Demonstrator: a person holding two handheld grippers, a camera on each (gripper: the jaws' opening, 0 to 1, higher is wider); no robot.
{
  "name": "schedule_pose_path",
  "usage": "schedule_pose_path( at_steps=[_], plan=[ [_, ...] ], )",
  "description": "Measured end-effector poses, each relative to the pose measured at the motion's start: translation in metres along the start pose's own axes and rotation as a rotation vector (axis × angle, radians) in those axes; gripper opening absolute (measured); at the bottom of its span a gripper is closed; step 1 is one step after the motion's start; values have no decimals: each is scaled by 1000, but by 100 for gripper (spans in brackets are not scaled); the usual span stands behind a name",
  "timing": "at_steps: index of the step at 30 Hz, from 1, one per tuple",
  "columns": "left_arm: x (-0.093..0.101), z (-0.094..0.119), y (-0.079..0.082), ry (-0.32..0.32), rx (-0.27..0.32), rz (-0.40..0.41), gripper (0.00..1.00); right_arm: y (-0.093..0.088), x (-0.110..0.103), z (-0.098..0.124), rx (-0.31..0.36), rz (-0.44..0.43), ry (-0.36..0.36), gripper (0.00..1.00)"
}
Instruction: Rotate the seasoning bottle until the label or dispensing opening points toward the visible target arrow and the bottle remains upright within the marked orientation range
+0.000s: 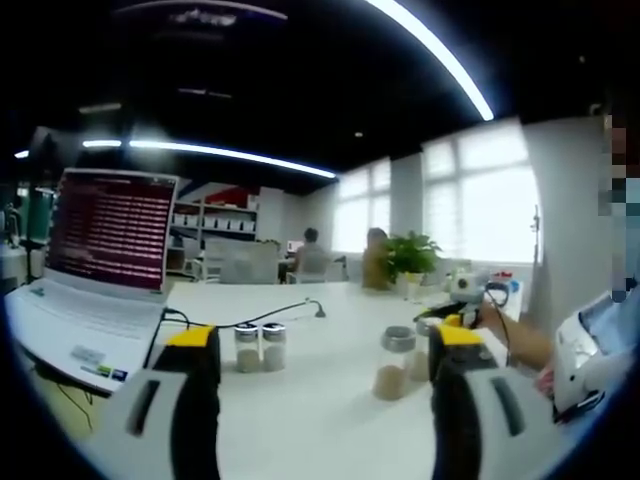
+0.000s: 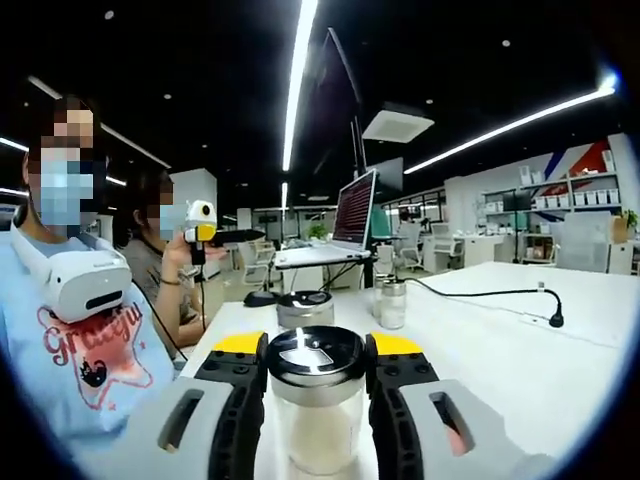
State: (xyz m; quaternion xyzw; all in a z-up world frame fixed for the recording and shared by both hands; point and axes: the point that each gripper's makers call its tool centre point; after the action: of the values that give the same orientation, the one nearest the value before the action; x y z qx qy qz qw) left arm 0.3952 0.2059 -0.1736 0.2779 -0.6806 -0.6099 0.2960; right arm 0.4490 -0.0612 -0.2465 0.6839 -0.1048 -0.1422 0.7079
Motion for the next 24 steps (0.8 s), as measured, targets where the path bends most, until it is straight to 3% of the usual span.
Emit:
schedule_pose_path(
  at_steps=[24],
  plan=[
    [2, -1, 2, -7, 3, -6, 88, 0, 6, 0, -2, 0, -114, 38]
  ],
)
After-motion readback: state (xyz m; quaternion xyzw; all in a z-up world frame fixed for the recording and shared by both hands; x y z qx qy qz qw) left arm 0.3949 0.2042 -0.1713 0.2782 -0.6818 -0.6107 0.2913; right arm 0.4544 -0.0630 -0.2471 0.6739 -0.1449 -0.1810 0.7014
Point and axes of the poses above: the point that each gripper's makers call its tool centre point, and the gripper's own axes: z roughly backward along the fingers, x roughly to its right, y roughly out of its top, and after that the axes turned 6 degrees about -y, right-handed
